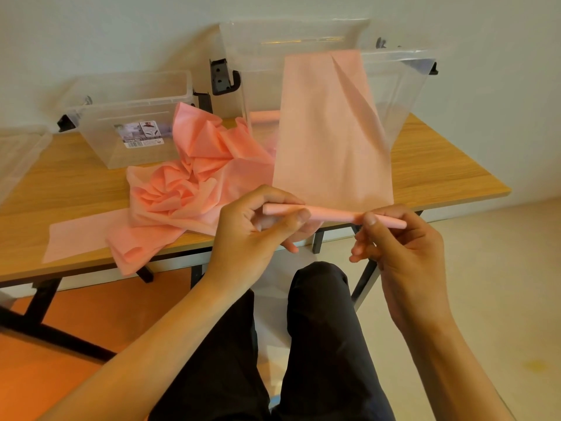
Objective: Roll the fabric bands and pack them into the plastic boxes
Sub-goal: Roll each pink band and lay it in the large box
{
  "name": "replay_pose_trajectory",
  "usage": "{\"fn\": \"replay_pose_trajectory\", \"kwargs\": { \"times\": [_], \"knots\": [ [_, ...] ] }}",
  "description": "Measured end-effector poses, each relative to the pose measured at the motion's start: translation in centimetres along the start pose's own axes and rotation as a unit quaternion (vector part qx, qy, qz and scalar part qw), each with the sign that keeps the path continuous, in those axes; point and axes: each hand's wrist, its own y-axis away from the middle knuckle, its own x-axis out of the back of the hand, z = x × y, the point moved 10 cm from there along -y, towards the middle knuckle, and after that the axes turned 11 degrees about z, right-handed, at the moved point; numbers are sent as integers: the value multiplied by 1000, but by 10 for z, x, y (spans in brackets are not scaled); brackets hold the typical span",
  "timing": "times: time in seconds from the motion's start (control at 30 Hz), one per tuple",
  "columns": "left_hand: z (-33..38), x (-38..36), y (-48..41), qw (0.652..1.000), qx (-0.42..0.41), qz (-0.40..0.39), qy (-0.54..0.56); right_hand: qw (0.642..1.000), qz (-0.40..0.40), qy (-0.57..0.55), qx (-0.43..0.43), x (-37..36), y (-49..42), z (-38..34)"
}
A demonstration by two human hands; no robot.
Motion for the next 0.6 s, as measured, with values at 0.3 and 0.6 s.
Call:
{"fn": "replay_pose_trajectory", "kwargs": {
  "times": [0.3,0.6],
  "knots": [
    [-2,3,-1,999,2,29,18,999,19,-19,-20,-4,-3,4],
    [1,-6,0,1000,-7,-26,13,997,40,-42,-43,0,-3,8]
  ]
}}
